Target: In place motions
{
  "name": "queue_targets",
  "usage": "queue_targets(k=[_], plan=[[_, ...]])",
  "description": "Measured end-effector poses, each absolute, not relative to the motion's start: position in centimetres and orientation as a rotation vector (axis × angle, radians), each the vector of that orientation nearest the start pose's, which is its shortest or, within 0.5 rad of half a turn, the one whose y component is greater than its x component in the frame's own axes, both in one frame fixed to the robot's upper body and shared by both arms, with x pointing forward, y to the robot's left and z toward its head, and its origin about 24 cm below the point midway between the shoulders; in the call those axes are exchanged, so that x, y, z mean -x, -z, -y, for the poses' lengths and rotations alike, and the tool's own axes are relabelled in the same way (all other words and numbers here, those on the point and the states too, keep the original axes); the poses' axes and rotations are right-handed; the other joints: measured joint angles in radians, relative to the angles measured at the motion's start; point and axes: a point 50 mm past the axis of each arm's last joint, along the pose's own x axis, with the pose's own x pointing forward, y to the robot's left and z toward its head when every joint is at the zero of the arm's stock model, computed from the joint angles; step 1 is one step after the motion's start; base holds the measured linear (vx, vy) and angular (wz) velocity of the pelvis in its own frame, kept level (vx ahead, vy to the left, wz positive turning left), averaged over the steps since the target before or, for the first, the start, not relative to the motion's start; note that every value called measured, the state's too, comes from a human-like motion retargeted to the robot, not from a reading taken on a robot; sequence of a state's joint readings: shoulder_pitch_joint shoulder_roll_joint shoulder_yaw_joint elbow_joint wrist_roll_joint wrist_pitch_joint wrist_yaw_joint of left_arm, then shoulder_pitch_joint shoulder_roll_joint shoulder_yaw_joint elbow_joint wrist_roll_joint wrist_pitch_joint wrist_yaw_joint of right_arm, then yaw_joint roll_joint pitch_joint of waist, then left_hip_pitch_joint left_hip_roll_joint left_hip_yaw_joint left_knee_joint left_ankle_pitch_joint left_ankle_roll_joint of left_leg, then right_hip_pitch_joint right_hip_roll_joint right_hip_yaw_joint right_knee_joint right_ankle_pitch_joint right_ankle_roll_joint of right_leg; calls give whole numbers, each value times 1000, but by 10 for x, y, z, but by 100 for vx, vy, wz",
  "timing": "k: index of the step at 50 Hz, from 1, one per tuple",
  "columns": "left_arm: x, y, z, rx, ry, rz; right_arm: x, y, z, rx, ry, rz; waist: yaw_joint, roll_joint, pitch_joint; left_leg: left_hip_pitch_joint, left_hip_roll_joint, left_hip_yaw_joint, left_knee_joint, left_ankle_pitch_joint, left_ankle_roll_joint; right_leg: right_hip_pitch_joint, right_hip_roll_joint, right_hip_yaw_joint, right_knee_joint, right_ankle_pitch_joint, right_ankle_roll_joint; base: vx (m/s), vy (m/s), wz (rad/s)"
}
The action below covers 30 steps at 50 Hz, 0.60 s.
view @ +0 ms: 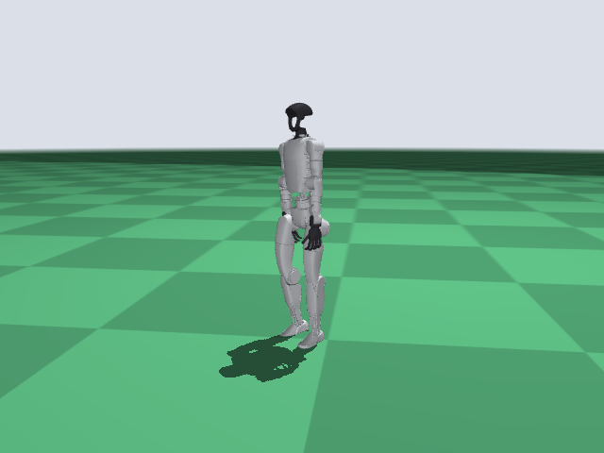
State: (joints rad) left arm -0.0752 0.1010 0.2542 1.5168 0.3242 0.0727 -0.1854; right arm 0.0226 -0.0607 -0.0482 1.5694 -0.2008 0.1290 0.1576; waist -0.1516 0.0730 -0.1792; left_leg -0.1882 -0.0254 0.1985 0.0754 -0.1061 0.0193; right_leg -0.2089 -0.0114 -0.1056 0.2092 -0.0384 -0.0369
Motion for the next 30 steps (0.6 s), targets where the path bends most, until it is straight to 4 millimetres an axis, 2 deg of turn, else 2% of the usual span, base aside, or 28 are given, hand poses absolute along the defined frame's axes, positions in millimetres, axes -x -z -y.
queue_targets(k=[2,3,5,8,11,15,16,17,20,23,26,28,30], plan=[[-53,177,-190,-48,131,-1508,20,179,169,-8,-153,-1763,-155,31,37,-41,-33,-252,24,43,5,-37,-14,26,42,5,52,6,-35,533],[-57,176,-191,-57,130,-1496,23,178,171,-15,-154,-1780,-124,16,44,-44,-46,-267,26,51,9,-33,0,122,38,0,71,4,-34,262],[-65,175,-194,-82,139,-1472,30,177,177,-21,-150,-1810,-71,-11,60,-50,-78,-319,26,73,14,-4,26,199,20,-17,81,4,-30,190],[-78,172,-198,-114,159,-1433,40,174,187,21,-161,-1864,-59,-18,107,-53,-103,-434,22,124,-8,39,-43,-29,7,-39,74,7,-31,283],[-89,171,-197,-129,183,-1394,44,171,198,79,-174,-1896,56,-46,132,-67,-130,-445,14,131,-14,82,-57,-155,-12,-53,49,5,-24,181],[-89,171,-191,-111,182,-1380,48,169,213,125,-150,-1899,121,-45,125,-123,-146,-455,-2,106,5,118,-98,-375,-34,-70,70,17,-26,291],[-86,172,-191,-96,175,-1387,49,168,217,136,-132,-1901,107,-45,114,-140,-153,-440,-8,92,29,123,-105,-436,-42,-76,76,26,-32,370],[-83,173,-191,-82,168,-1395,50,168,220,145,-111,-1902,95,-43,104,-156,-150,-396,-15,73,48,130,-113,-498,-50,-83,84,24,-32,386],[-74,174,-193,-58,146,-1422,53,166,230,156,-31,-1899,57,-38,82,-174,-69,-48,-34,-6,58,164,-120,-679,-76,-102,113,17,-29,384],[-68,174,-199,-52,92,-1442,51,165,236,141,20,-1878,28,-41,66,-144,18,371,-19,-61,23,200,-118,-855,-99,-115,144,33,-40,369],[-59,175,-202,-25,36,-1463,48,165,239,144,35,-1861,12,-60,43,-82,68,720,22,-63,3,231,-120,-1006,-113,-121,179,40,-46,336],[-52,175,-205,-3,2,-1483,44,165,240,166,28,-1845,2,-78,20,-50,83,840,66,-49,11,244,-124,-1085,-118,-121,202,49,-48,297],[-41,176,-209,7,-29,-1511,39,167,239,196,9,-1825,-13,-83,-4,-37,88,822,97,-30,18,257,-113,-1159,-122,-120,224,41,-43,263]])
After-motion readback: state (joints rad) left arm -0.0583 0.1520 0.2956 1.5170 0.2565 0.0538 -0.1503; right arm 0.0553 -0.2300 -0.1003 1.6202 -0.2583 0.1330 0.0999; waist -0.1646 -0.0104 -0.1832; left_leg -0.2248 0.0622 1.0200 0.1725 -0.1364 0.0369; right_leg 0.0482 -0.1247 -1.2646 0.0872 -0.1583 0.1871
